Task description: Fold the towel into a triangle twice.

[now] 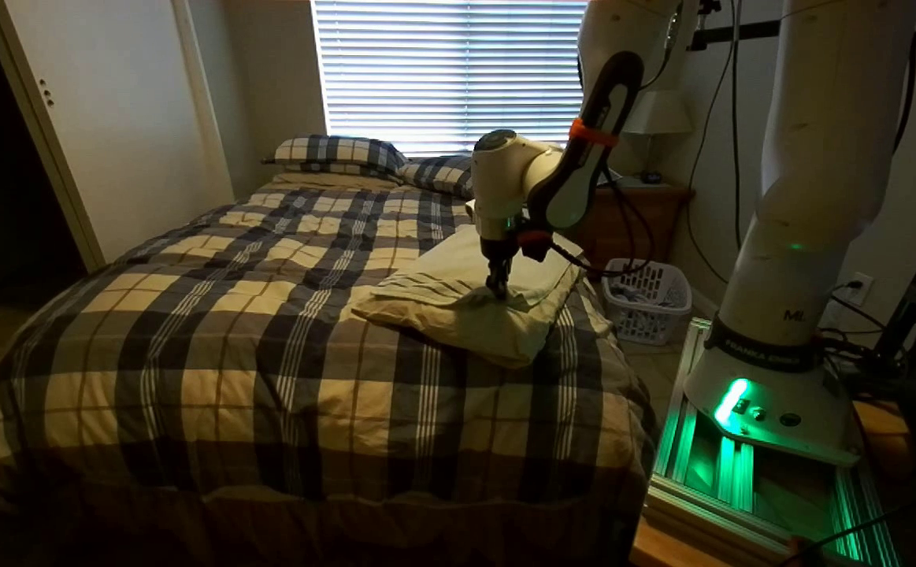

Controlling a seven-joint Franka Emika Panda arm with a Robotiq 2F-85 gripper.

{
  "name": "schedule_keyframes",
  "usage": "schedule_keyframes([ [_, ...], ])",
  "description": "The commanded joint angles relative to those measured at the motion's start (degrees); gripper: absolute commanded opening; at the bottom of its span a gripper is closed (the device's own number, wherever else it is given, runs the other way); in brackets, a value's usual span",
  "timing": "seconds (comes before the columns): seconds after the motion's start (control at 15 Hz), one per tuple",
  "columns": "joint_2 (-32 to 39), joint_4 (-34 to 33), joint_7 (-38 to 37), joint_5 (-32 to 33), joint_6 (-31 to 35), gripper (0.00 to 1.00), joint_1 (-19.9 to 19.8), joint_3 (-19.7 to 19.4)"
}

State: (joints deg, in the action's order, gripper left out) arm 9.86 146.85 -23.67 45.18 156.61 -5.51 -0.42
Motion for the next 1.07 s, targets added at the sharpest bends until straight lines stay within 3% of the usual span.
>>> schedule_keyframes([
  [0.0,-3.4,2.15,4.38,1.07,-0.21,0.01,-1.22,-0.7],
  [0.2,-7.1,3.85,7.47,2.55,-0.38,0.01,-2.48,-2.54],
  [0.27,-2.26,0.7,5.63,0.28,0.0,0.06,-1.29,-1.5],
  [1.0,-5.46,2.78,7.36,1.0,0.0,0.06,-2.2,-2.56],
])
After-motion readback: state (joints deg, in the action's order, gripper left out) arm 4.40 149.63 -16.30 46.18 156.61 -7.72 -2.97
